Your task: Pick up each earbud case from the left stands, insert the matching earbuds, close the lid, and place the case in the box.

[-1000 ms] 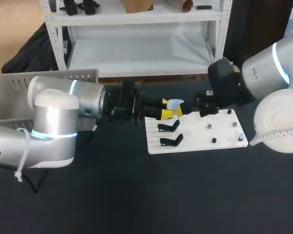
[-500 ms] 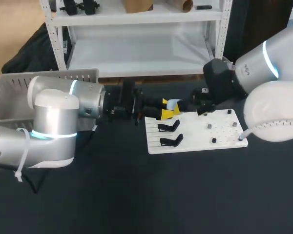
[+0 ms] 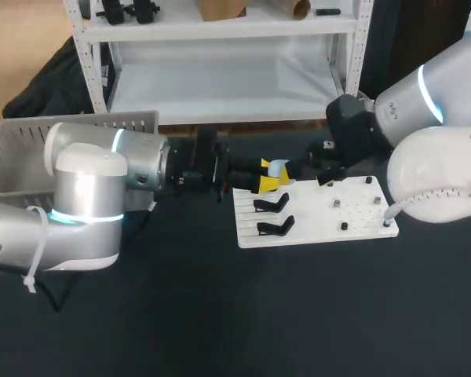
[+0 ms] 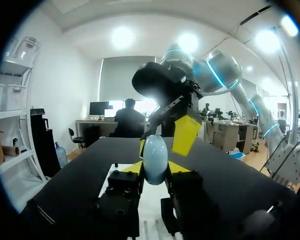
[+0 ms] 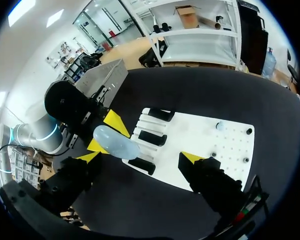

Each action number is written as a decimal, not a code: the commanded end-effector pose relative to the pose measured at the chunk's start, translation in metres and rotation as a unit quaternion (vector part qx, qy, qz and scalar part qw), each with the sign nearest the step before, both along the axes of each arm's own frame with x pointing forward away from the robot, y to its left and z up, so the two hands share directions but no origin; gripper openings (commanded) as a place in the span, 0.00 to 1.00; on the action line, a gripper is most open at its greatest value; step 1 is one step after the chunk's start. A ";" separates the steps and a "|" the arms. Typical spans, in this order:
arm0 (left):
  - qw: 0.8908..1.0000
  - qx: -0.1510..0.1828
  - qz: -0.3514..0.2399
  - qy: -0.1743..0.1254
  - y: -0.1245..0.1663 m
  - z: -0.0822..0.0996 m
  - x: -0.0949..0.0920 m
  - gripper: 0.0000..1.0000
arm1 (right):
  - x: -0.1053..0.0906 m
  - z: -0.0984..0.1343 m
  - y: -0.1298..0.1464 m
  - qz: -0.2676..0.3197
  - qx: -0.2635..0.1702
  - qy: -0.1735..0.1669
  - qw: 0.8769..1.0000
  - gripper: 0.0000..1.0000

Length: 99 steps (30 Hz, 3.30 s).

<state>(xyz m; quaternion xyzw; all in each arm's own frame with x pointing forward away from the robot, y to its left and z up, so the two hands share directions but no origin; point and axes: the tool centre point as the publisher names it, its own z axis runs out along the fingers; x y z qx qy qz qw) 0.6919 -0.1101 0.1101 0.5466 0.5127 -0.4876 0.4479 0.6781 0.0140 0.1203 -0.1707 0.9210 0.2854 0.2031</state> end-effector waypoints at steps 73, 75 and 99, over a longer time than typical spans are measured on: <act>1.000 0.000 -0.001 0.000 0.000 0.000 0.001 0.00 | -0.037 -0.071 -0.162 -0.106 -0.351 0.061 0.928 0.71; 1.000 0.000 -0.001 0.000 0.000 0.000 0.001 0.00 | -0.033 -0.076 -0.164 -0.108 -0.350 0.059 0.928 0.66; 1.000 0.000 -0.001 0.000 0.000 0.000 0.001 0.00 | -0.014 -0.095 -0.171 -0.111 -0.349 0.028 0.930 0.44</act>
